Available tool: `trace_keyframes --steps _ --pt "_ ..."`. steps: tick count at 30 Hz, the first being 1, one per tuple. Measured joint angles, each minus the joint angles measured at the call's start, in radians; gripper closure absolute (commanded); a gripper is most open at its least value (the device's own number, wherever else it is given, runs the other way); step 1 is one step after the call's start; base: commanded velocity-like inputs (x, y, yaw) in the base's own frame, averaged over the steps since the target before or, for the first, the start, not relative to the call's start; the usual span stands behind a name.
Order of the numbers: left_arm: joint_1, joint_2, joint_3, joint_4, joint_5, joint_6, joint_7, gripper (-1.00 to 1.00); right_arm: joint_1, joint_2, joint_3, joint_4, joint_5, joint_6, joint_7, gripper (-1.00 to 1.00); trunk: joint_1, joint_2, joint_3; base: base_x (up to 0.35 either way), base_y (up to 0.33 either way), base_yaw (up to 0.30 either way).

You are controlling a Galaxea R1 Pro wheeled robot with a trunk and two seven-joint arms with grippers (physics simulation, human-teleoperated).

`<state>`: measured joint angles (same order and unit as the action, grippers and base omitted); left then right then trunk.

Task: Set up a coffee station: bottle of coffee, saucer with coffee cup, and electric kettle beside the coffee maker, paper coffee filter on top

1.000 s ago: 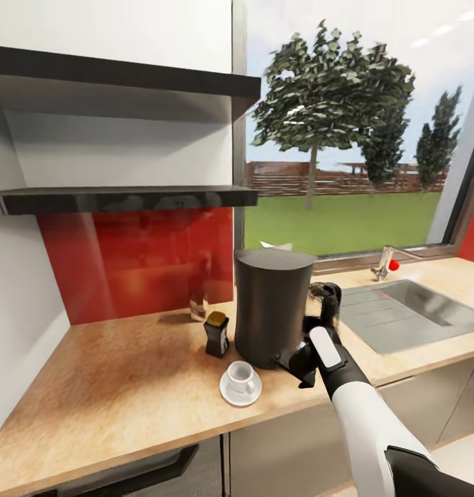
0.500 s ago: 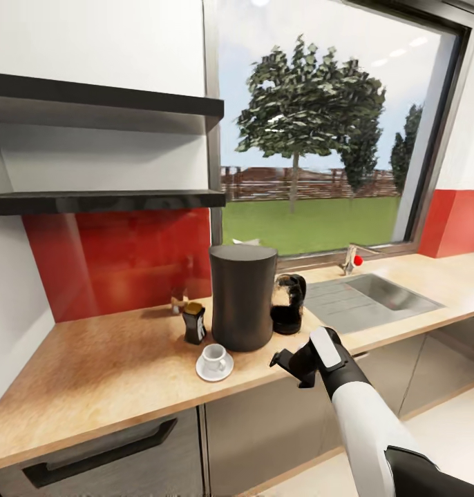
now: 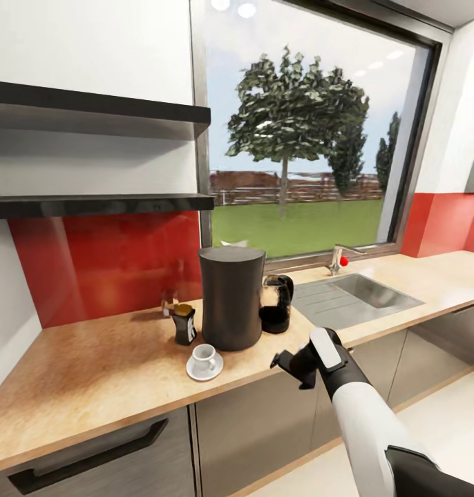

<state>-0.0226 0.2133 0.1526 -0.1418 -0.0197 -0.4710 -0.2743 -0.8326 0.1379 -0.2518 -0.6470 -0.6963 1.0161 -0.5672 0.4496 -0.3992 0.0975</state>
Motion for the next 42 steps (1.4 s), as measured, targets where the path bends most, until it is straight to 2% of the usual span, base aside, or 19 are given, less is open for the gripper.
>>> trace_keyframes --steps 17,25,27,29,31,33,34,36,38,40,42 --pt "0.0 -0.001 0.0 0.0 -0.001 0.0 0.0 -1.0 0.0 -0.004 0.0 0.071 -0.001 0.0 0.004 -1.0 0.0 0.0 0.006 0.0 0.0 -0.248" --pt "0.0 -0.002 -0.004 0.0 0.0 0.0 0.0 -1.0 0.0 -0.005 0.001 0.191 0.011 -0.001 0.004 -1.0 0.0 0.0 0.01 0.0 0.0 -0.289" --pt "0.0 -0.004 -0.006 0.0 0.0 0.0 0.0 -1.0 0.001 -0.005 0.003 0.266 0.029 -0.001 0.003 -1.0 0.0 0.0 0.011 0.0 0.0 -0.289" --pt "0.0 -0.006 -0.008 0.0 0.0 0.0 0.0 -1.0 0.001 -0.006 0.003 0.332 0.08 -0.01 0.003 -1.0 0.0 0.0 0.012 0.0 0.0 -0.29" --pt "0.0 -0.007 -0.009 0.0 0.0 0.0 0.0 -1.0 0.004 -0.006 0.002 0.395 0.165 -0.06 0.004 -1.0 0.0 0.0 0.013 0.0 0.0 -0.29" --pt "0.0 -0.009 -0.008 0.0 0.0 0.0 0.0 -1.0 0.02 -0.006 0.004 0.461 0.262 -0.16 0.006 -1.0 0.0 0.0 0.014 0.0 0.0 -0.29" --pt "0.0 -0.009 -0.008 0.0 0.0 0.0 0.0 -1.0 0.026 -0.007 0.006 0.478 0.286 -0.191 0.007 -1.0 0.0 0.0 0.014 0.0 0.0 -0.29" --pt "0.0 -0.009 -0.008 0.001 0.0 0.0 0.0 -1.0 0.053 -0.007 0.004 0.538 0.389 -0.303 0.029 -1.0 0.0 0.0 0.015 0.0 0.0 -0.289" --pt "0.0 -0.01 -0.008 0.001 0.0 0.0 0.0 -1.0 0.089 -0.011 0.0 0.584 0.495 -0.401 0.083 -1.0 0.0 0.0 0.015 0.0 0.0 -0.283" --pt "0.0 -0.011 -0.007 0.001 0.0 0.0 0.0 -1.0 0.141 -0.023 -0.001 0.606 0.594 -0.475 0.165 -1.0 0.0 0.0 0.015 0.0 0.0 -0.279" --pt "0.0 -0.012 -0.006 0.001 0.0 0.0 0.0 -1.0 0.199 -0.037 0.003 0.615 0.67 -0.519 0.258 -1.0 0.0 0.0 0.015 0.0 0.0 -0.276"
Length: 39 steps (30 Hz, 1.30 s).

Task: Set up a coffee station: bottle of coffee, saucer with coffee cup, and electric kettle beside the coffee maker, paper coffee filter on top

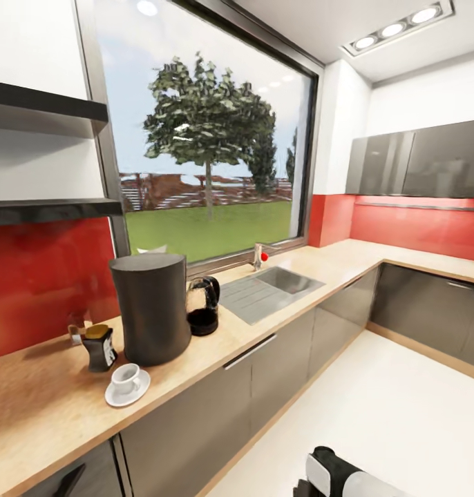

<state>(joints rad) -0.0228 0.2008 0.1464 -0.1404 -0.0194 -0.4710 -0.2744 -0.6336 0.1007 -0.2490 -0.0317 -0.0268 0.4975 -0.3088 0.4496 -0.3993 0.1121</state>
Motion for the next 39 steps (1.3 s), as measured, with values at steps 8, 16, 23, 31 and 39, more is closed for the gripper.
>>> trace_keyframes --steps 8,16,23,31,39 --pt "0.0 -0.003 0.003 0.032 0.001 0.001 0.005 -1.0 0.162 -0.046 0.006 0.006 0.141 -0.133 0.127 -1.0 0.0 0.0 0.003 0.0 0.0 -0.275" --pt "0.0 -0.002 0.005 0.114 0.001 0.0 0.1 -1.0 0.286 -0.088 0.007 0.008 0.221 -0.326 0.19 -1.0 0.0 0.0 0.008 0.0 0.0 -0.222" --pt "0.001 -0.002 0.005 0.153 0.002 0.002 0.142 -1.0 0.322 -0.111 0.007 0.007 0.274 -0.354 0.311 -1.0 0.0 0.0 0.009 0.0 0.0 -0.047" --pt "0.002 -0.002 0.004 0.167 0.003 0.004 0.143 -1.0 0.325 -0.119 0.007 0.004 0.301 -0.356 0.32 -1.0 0.0 0.0 0.009 0.0 0.0 -0.003" --pt "0.004 0.0 0.005 0.169 0.003 0.004 0.143 -1.0 0.325 -0.115 0.006 0.003 0.31 -0.356 0.318 -1.0 0.0 0.0 0.009 0.0 0.0 0.0"
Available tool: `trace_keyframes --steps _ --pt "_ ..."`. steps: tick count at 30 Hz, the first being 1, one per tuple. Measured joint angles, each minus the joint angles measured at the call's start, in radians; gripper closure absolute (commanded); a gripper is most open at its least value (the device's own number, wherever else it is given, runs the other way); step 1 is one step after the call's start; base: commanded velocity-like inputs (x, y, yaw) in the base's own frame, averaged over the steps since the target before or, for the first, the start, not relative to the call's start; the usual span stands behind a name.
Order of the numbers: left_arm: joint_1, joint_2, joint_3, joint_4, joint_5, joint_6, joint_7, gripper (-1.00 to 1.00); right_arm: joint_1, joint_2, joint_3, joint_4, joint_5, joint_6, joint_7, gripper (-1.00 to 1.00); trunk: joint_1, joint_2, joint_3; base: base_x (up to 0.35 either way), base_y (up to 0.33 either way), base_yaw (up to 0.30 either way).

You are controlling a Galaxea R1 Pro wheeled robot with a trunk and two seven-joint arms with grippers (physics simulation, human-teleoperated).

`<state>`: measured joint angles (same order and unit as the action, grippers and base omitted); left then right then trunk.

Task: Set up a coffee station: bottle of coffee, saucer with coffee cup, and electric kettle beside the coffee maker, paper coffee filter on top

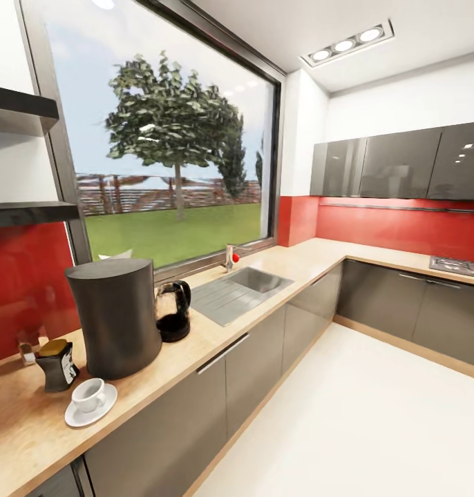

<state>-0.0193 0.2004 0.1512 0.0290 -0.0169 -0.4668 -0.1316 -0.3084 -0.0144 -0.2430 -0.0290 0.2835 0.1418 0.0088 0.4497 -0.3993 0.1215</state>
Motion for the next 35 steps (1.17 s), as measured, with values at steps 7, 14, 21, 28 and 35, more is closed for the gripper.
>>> trace_keyframes --steps 7,14,21,28,35 --pt "0.003 0.0 0.0 0.0 0.0 0.0 0.0 -1.0 0.0 -0.002 0.0 0.0 0.002 -0.015 -0.007 -1.0 0.0 0.0 0.0 0.0 0.0 0.0" --pt "0.003 -0.001 0.0 0.0 0.001 0.0 0.001 -1.0 0.0 -0.003 0.0 0.0 0.002 -0.053 -0.007 -1.0 0.0 0.0 0.0 0.0 0.0 0.0" --pt "0.004 -0.002 0.0 0.002 0.001 0.002 0.002 -1.0 0.0 0.004 0.0 0.0 -0.001 -0.056 -0.007 -1.0 0.0 0.0 0.0 0.0 0.0 0.0" --pt "0.005 -0.003 0.001 0.011 0.001 0.016 0.001 -1.0 0.0 0.003 -0.001 0.0 0.0 -0.057 -0.006 -1.0 0.0 0.0 0.0 0.0 0.0 0.0" --pt "0.005 -0.004 0.002 0.013 0.001 0.018 0.001 -1.0 0.0 0.005 0.0 0.0 -0.001 -0.057 -0.006 -1.0 0.0 0.0 0.0 0.0 0.0 0.0"
